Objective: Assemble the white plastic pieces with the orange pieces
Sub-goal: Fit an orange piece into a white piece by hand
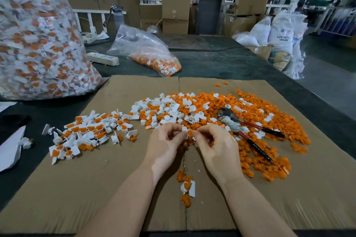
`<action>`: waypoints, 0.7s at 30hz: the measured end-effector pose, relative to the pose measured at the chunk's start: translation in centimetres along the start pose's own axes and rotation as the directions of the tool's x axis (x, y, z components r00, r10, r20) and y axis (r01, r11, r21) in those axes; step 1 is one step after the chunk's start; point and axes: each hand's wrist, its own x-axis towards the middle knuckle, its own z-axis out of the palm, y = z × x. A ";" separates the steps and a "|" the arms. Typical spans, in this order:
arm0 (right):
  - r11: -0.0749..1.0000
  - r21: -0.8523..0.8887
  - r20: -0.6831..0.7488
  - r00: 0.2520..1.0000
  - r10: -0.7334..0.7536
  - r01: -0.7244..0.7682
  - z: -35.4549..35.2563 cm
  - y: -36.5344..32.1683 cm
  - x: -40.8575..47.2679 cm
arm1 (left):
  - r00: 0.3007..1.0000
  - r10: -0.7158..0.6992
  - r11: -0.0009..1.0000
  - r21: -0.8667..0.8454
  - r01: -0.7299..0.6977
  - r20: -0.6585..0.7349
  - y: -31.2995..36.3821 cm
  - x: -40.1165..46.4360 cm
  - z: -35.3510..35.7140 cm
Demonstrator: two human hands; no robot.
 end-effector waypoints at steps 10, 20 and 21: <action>0.968 0.215 0.029 0.992 0.127 -0.130 0.0 0.2 0.2 | 0.993 0.121 0.970 0.213 -0.122 0.016 -0.1 -0.2 0.1; 0.941 0.280 0.107 0.980 0.167 -0.191 0.1 0.2 0.4 | 0.950 0.311 0.900 0.309 -0.306 0.036 0.1 -1.0 0.3; 0.944 0.268 0.112 0.979 0.167 -0.192 0.2 0.2 0.4 | 0.945 0.326 0.895 0.311 -0.320 0.031 0.0 -1.1 0.4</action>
